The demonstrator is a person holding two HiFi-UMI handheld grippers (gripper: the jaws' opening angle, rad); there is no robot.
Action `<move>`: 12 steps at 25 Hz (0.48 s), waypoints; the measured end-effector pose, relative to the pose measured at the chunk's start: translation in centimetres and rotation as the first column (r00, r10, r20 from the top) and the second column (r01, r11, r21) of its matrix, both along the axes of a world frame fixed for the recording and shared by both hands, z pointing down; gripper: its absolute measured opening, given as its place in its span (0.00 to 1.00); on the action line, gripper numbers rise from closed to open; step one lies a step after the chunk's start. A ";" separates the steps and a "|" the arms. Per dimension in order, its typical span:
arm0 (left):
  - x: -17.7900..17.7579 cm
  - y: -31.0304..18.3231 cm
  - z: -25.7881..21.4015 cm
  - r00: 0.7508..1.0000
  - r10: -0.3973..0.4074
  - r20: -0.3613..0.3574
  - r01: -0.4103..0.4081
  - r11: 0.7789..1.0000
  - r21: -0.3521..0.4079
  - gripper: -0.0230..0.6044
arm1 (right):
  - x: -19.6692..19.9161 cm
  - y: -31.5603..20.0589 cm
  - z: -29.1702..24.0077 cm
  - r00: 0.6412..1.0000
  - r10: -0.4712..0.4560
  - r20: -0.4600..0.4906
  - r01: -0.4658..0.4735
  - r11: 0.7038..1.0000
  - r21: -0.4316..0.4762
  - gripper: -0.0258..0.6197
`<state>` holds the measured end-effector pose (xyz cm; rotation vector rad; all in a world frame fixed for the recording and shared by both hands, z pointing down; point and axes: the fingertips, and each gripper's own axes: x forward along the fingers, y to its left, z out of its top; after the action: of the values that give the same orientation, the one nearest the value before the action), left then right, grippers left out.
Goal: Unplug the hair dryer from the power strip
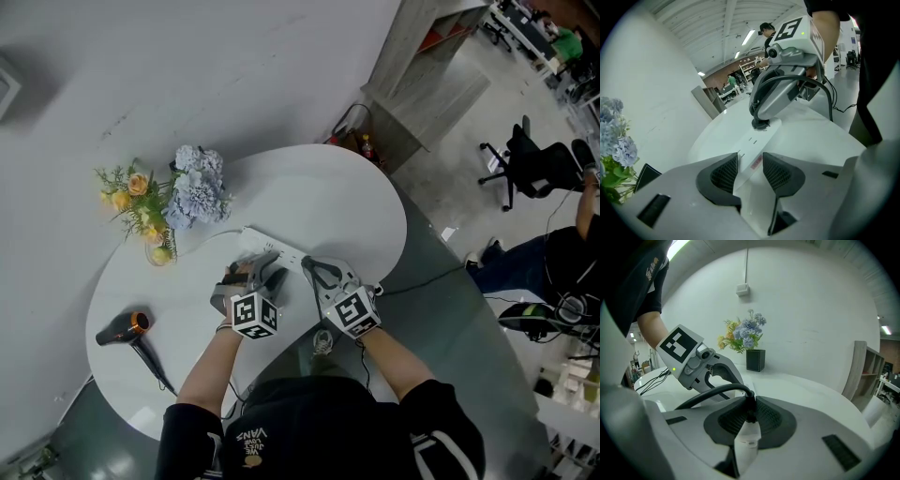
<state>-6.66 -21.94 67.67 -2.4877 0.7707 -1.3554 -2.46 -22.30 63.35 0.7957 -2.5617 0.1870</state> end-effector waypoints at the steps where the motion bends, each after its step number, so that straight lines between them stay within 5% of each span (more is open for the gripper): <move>1: 0.0 0.0 0.0 1.000 0.000 -0.001 0.000 1.000 -0.001 0.33 | 0.0 0.0 0.0 1.000 0.003 0.002 -0.003 1.000 -0.003 0.15; 12: -0.1 0.0 0.1 1.000 -0.008 0.009 0.008 1.000 -0.007 0.33 | 0.7 -0.7 -2.8 0.994 0.064 0.089 -0.065 0.998 0.010 0.15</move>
<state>-6.73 -21.96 67.79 -2.4843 0.7756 -1.3733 -1.77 -23.00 60.51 0.8945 -2.6246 0.2309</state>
